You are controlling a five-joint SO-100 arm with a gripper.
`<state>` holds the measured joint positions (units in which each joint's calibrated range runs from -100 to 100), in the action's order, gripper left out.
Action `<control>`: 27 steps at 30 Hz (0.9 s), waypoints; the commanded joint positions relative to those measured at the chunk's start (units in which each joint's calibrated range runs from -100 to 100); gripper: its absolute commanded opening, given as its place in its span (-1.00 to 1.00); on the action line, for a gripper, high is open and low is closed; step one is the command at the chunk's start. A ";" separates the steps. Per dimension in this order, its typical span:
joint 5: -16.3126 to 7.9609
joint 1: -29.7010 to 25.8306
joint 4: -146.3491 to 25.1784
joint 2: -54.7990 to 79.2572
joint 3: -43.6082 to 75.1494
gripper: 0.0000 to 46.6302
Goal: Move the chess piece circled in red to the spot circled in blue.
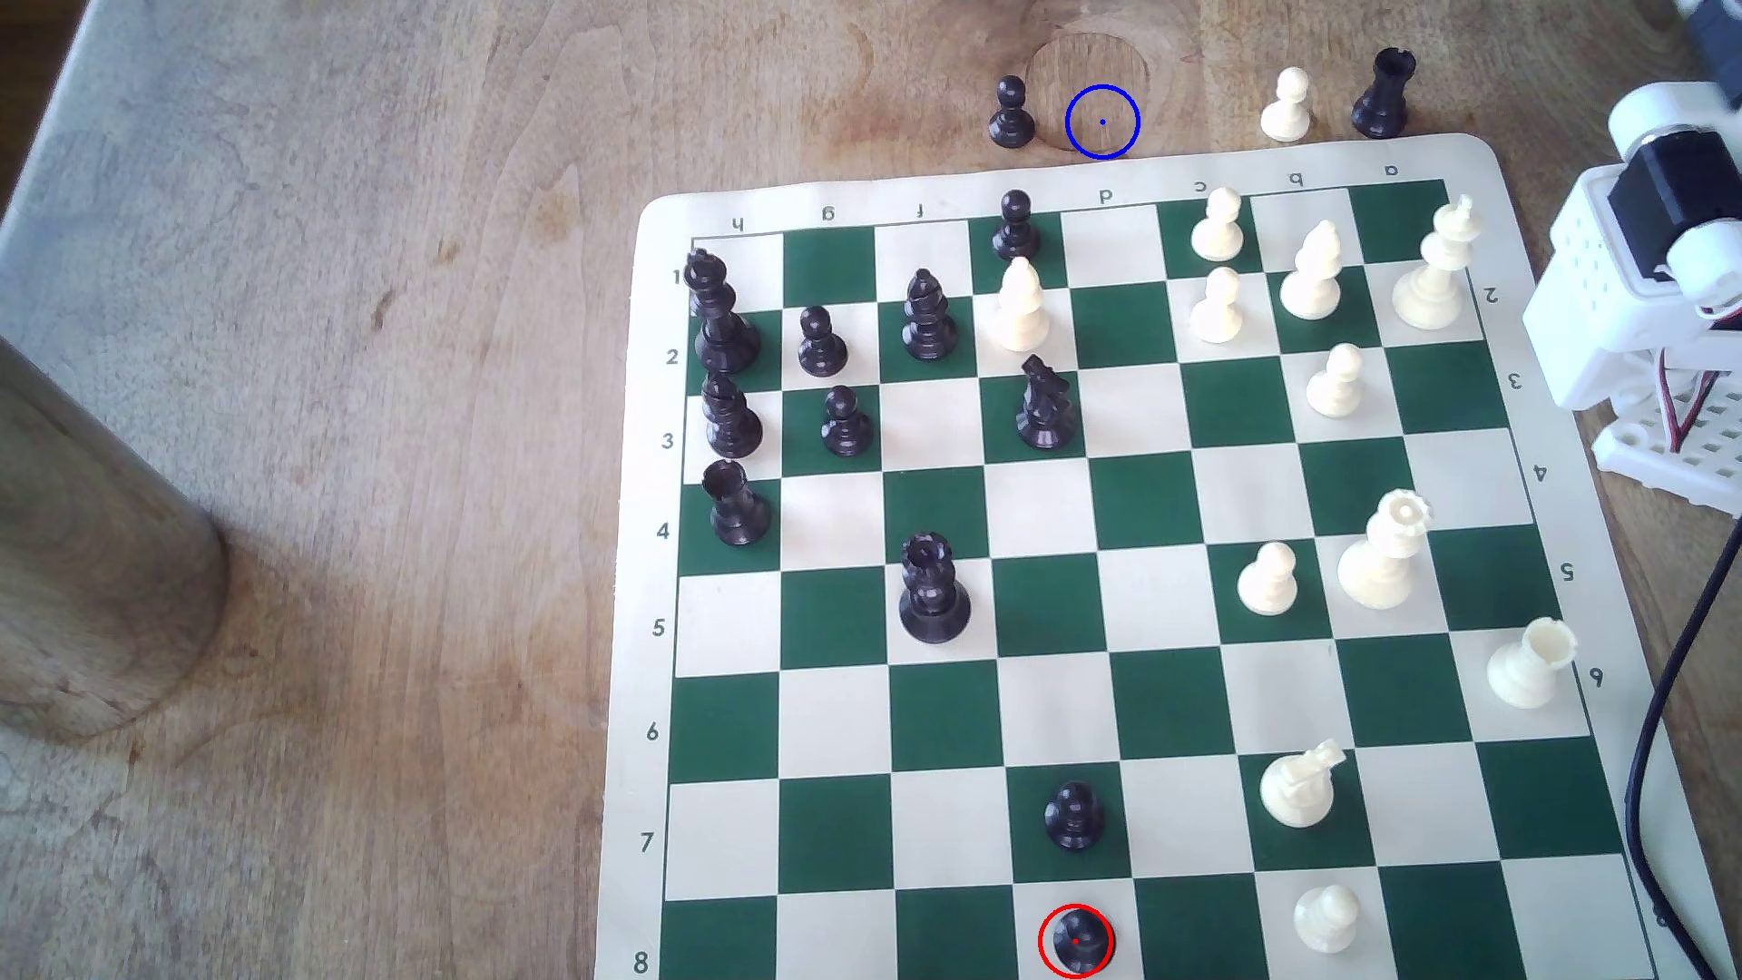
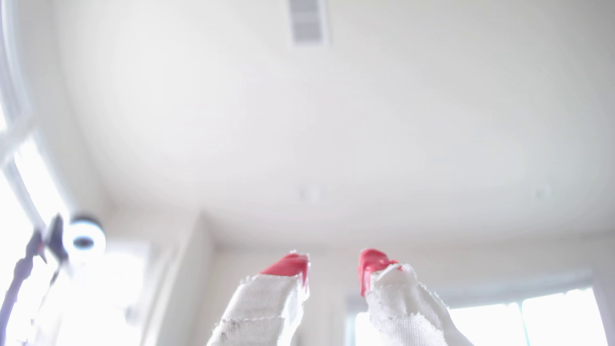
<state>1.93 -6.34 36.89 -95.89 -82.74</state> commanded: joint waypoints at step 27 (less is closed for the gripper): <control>-9.13 -28.19 -95.78 23.57 35.41 -0.80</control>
<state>-1.39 -30.46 -56.18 -82.99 -57.07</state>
